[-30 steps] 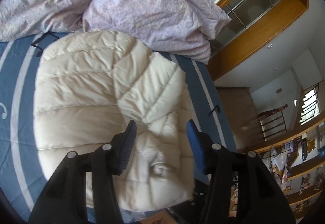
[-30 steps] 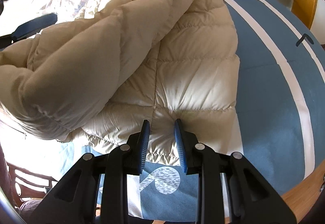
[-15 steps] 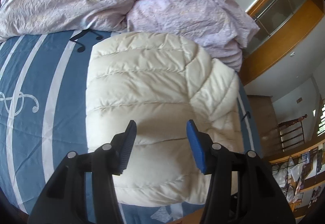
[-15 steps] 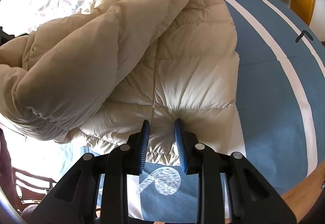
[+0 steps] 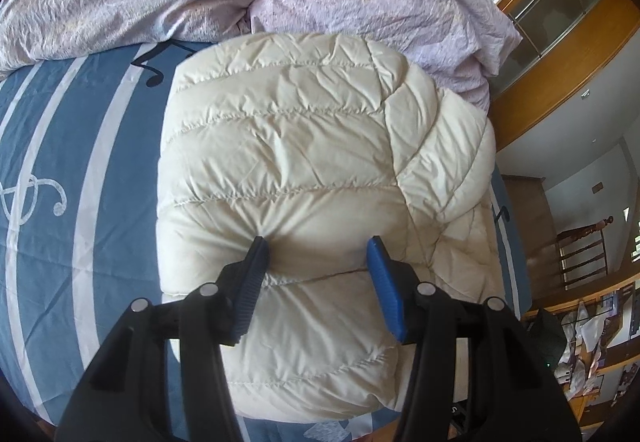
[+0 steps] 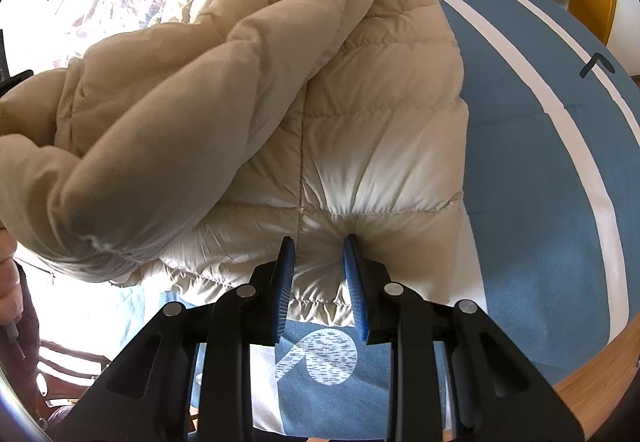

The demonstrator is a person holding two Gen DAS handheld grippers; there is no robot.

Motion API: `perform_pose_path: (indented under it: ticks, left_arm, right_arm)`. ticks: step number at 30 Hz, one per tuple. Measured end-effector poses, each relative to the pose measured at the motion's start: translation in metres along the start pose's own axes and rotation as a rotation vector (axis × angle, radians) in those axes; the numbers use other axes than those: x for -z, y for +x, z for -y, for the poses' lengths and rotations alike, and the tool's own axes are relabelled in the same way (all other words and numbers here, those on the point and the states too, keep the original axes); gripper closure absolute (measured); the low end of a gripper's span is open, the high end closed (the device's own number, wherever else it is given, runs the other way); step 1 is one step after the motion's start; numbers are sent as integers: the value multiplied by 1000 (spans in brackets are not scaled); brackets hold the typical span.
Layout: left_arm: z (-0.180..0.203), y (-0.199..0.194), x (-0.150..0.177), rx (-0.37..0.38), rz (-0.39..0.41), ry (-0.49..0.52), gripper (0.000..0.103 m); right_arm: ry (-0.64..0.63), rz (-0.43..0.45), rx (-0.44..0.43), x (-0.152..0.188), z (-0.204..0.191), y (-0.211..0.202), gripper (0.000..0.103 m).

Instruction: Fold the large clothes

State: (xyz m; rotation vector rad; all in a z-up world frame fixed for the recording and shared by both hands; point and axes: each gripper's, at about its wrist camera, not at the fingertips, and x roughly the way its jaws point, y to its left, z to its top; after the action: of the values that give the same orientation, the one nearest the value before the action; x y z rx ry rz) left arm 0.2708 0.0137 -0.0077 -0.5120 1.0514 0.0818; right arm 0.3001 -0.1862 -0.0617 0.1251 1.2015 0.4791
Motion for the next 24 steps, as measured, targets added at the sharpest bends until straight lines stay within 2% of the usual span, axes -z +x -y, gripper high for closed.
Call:
perform_pose_path:
  ticks: [6, 14, 24]
  left_arm:
    - [5, 14, 3, -3, -26, -1, 51]
    - [26, 26, 6, -59, -28, 80, 47]
    - [39, 41, 8, -78, -46, 138, 47]
  right_arm:
    - [7, 1, -7, 1, 7, -2, 76]
    - [-1, 2, -4, 1, 9, -2, 76]
    - [-3, 6, 0, 4, 11, -3, 76]
